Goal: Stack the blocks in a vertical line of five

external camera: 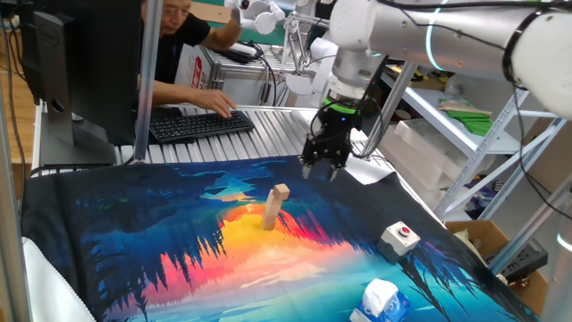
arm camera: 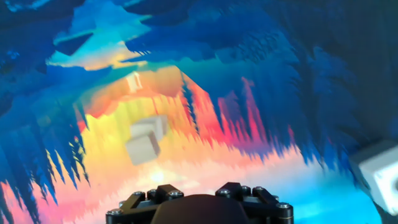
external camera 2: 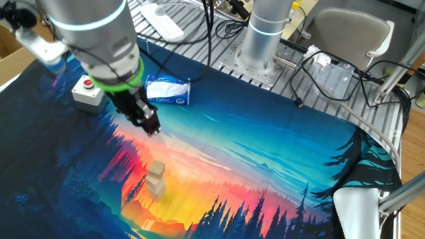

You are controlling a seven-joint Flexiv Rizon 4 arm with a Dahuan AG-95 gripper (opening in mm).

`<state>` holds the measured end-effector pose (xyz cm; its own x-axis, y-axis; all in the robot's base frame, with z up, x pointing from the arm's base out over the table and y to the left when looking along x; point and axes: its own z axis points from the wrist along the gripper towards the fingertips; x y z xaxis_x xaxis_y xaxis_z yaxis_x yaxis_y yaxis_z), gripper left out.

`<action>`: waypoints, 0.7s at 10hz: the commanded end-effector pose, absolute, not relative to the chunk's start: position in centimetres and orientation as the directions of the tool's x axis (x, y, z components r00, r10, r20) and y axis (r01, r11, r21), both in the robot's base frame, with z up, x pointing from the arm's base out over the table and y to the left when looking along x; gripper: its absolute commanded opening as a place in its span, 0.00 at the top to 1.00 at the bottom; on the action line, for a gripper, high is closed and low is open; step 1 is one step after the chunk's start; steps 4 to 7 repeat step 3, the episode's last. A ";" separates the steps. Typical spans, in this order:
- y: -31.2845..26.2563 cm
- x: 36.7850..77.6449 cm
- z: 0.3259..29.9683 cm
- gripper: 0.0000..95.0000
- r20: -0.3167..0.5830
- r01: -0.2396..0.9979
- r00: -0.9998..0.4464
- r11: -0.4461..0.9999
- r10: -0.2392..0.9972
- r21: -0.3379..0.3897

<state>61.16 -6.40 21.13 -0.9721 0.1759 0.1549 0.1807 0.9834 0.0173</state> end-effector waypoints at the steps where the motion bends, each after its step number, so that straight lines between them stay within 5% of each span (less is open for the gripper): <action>1: -6.6 61.0 21.3 0.40 0.168 0.180 -0.970 0.983 0.175 0.017; 7: -7.2 60.5 21.5 0.40 0.175 0.178 -0.969 0.984 0.173 0.019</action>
